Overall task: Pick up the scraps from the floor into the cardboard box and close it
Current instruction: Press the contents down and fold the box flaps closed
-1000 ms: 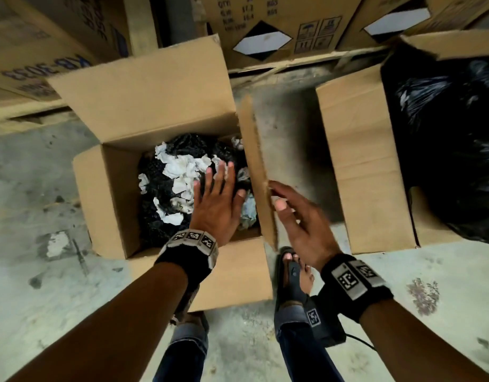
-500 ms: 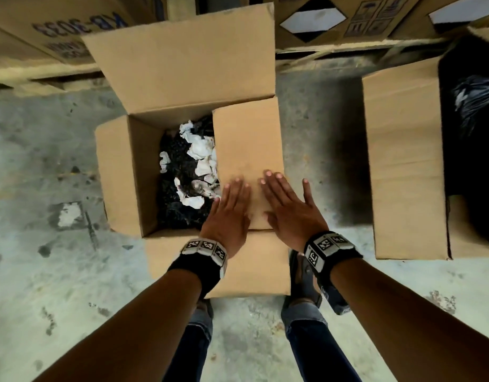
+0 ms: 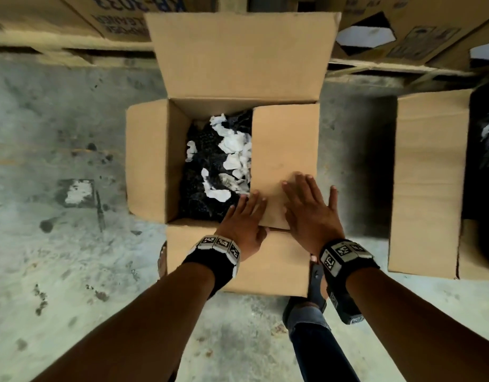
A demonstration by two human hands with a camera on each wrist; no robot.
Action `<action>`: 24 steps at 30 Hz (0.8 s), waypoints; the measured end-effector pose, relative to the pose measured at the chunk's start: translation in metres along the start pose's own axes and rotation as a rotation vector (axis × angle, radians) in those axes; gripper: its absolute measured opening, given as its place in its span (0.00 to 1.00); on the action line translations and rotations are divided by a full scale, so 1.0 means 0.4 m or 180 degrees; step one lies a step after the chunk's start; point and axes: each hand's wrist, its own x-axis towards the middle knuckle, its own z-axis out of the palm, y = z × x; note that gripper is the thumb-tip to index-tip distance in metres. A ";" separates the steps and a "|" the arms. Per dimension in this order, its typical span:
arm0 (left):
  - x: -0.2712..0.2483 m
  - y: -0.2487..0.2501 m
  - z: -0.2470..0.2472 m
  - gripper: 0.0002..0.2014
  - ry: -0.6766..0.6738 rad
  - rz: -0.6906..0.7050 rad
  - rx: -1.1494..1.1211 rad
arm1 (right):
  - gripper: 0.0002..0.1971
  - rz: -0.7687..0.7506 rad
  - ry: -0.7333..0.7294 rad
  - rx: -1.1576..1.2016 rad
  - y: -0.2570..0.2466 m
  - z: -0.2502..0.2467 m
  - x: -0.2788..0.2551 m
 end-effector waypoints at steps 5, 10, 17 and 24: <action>-0.052 -0.163 -0.058 0.35 0.0692 -0.0241 -0.0130 | 0.32 -0.0015 0.0276 0.0332 -0.143 -0.010 0.044; -0.090 -0.392 -0.137 0.37 0.1317 -0.0568 -0.0091 | 0.31 -0.0202 0.0334 0.0834 -0.371 0.005 0.164; -0.070 -0.625 -0.176 0.39 0.1554 -0.1233 -0.0860 | 0.33 0.0004 0.0254 0.1576 -0.644 0.035 0.338; -0.010 -0.721 -0.205 0.40 0.1119 -0.1686 -0.2014 | 0.36 0.0615 0.0329 0.2056 -0.719 0.075 0.379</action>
